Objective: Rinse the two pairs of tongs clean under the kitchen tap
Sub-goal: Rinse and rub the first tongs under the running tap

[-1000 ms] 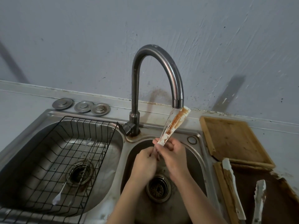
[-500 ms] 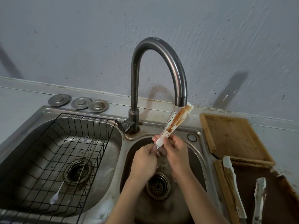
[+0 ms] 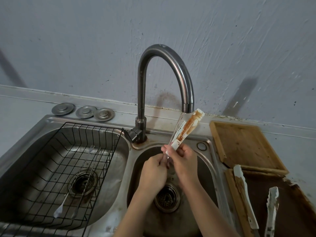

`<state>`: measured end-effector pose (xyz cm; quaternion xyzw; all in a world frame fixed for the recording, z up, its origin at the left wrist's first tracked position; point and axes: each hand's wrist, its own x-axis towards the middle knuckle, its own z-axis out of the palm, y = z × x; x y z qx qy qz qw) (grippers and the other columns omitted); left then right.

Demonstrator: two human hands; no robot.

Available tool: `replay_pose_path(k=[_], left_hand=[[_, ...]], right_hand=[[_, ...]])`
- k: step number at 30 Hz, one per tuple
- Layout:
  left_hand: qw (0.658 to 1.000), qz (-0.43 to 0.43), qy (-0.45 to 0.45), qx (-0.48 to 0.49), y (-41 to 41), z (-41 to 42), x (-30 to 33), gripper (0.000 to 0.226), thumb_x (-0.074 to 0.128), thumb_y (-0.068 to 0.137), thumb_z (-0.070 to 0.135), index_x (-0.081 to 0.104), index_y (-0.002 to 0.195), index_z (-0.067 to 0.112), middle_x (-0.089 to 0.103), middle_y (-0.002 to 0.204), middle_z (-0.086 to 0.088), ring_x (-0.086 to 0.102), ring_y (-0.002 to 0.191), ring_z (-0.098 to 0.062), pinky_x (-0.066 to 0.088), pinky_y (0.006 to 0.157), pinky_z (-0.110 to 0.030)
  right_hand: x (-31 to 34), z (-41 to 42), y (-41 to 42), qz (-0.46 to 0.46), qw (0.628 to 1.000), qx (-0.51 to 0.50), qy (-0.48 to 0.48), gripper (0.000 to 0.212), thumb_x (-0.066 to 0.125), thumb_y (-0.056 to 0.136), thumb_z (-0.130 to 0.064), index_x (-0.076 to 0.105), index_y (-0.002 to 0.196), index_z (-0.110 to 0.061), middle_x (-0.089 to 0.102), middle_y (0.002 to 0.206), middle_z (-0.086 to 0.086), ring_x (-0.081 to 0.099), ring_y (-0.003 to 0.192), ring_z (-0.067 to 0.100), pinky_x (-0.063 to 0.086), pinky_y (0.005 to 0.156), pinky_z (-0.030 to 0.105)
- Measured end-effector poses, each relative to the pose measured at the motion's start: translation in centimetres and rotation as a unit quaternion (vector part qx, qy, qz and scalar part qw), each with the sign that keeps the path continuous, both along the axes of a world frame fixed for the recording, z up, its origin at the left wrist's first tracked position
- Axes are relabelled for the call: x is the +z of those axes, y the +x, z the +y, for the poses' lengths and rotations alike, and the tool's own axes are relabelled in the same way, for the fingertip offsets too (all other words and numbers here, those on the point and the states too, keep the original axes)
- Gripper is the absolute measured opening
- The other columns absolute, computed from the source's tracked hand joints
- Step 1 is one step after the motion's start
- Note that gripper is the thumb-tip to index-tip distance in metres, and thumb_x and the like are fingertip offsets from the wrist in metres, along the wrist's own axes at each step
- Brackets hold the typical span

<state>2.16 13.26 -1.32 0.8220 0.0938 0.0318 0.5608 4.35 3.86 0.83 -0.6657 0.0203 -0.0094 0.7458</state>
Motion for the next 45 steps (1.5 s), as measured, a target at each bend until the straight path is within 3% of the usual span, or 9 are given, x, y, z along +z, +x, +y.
replay_pose_path(k=[8, 15, 20, 23, 28, 34, 39, 42, 45], left_hand=[[0.977, 0.047, -0.048, -0.204, -0.4, 1.1, 0.4, 0.032, 0.05, 0.093, 0.03, 0.067, 0.069, 0.017, 0.058, 0.058, 0.005, 0.049, 0.053, -0.013, 0.039, 0.057, -0.031], [0.982, 0.012, -0.176, -0.067, 0.2, 1.5, 1.5, 0.016, 0.057, 0.09, 0.012, 0.068, 0.093, 0.024, 0.07, 0.084, -0.004, 0.06, 0.073, -0.012, 0.046, 0.063, -0.022], [0.914, 0.051, -0.403, 0.002, 0.7, 0.6, 2.3, 0.016, 0.057, 0.087, 0.0, 0.068, 0.099, 0.003, 0.074, 0.077, -0.006, 0.068, 0.069, -0.007, 0.053, 0.06, -0.013], [0.878, 0.062, -0.472, 0.045, 0.2, -0.3, 1.8, 0.014, 0.062, 0.082, -0.003, 0.072, 0.088, 0.006, 0.076, 0.081, -0.008, 0.072, 0.077, -0.014, 0.057, 0.071, -0.021], [0.869, 0.077, -0.486, 0.051, -1.4, -1.5, 0.3, 0.01, 0.064, 0.081, 0.006, 0.074, 0.084, 0.005, 0.075, 0.089, -0.015, 0.073, 0.084, -0.021, 0.059, 0.075, -0.027], [0.858, 0.068, -0.495, 0.119, -0.5, -1.2, 0.2, 0.009, 0.067, 0.081, 0.006, 0.066, 0.085, -0.002, 0.073, 0.067, -0.008, 0.069, 0.059, -0.013, 0.057, 0.06, -0.021], [0.855, 0.049, -0.501, 0.126, 0.1, -1.6, 0.1, 0.027, 0.06, 0.088, 0.027, 0.068, 0.09, 0.001, 0.075, 0.077, -0.012, 0.073, 0.074, -0.021, 0.058, 0.062, -0.026], [0.845, 0.069, -0.515, 0.126, 0.7, -1.3, 0.2, 0.043, 0.047, 0.093, 0.041, 0.066, 0.093, 0.002, 0.075, 0.077, -0.015, 0.074, 0.075, -0.025, 0.058, 0.059, -0.028], [0.866, 0.112, -0.485, 0.05, 0.7, -1.8, 0.3, 0.035, 0.061, 0.083, 0.037, 0.07, 0.089, 0.004, 0.075, 0.085, -0.017, 0.073, 0.083, -0.026, 0.059, 0.065, -0.029]], right_hand=[[0.5, -1.5, 0.5, -0.029, 0.996, 0.01, -0.083, 0.017, 0.047, 0.094, -0.026, 0.057, 0.103, -0.016, 0.064, 0.07, 0.002, 0.065, 0.054, 0.014, 0.055, 0.052, 0.025], [2.5, -3.8, 1.3, -0.012, 0.946, 0.195, -0.26, 0.04, 0.047, 0.092, -0.004, 0.045, 0.127, -0.023, 0.062, 0.086, 0.002, 0.054, 0.062, 0.004, 0.046, 0.057, 0.02], [4.4, -3.6, 2.7, -0.093, 0.85, 0.249, -0.454, 0.021, 0.048, 0.092, -0.01, 0.061, 0.105, -0.021, 0.063, 0.075, -0.007, 0.058, 0.066, 0.008, 0.042, 0.057, 0.018], [4.2, -2.6, 2.7, -0.107, 0.834, 0.224, -0.492, 0.017, 0.046, 0.094, -0.02, 0.064, 0.093, -0.02, 0.06, 0.069, -0.005, 0.056, 0.059, 0.011, 0.04, 0.051, 0.022], [2.1, -2.2, 1.4, -0.111, 0.812, 0.143, -0.555, 0.034, 0.044, 0.093, -0.042, 0.055, 0.066, -0.025, 0.054, 0.055, -0.007, 0.052, 0.049, 0.007, 0.039, 0.047, 0.024], [2.7, -2.8, 1.6, -0.111, 0.804, 0.233, -0.536, 0.021, 0.044, 0.093, -0.021, 0.065, 0.098, -0.021, 0.066, 0.08, -0.003, 0.06, 0.068, 0.009, 0.047, 0.057, 0.027], [2.5, -2.5, 2.0, -0.137, 0.806, 0.169, -0.55, 0.028, 0.047, 0.093, -0.031, 0.061, 0.07, -0.023, 0.055, 0.056, -0.008, 0.052, 0.049, 0.008, 0.037, 0.046, 0.024], [2.2, -2.7, 1.5, -0.178, 0.779, 0.113, -0.59, 0.039, 0.042, 0.094, -0.042, 0.051, 0.06, -0.024, 0.044, 0.047, -0.008, 0.043, 0.042, 0.006, 0.029, 0.041, 0.024], [2.2, -3.7, 1.1, -0.189, 0.732, 0.073, -0.651, 0.042, 0.034, 0.096, -0.044, 0.057, 0.068, -0.022, 0.038, 0.048, -0.011, 0.04, 0.042, 0.006, 0.026, 0.04, 0.023]])
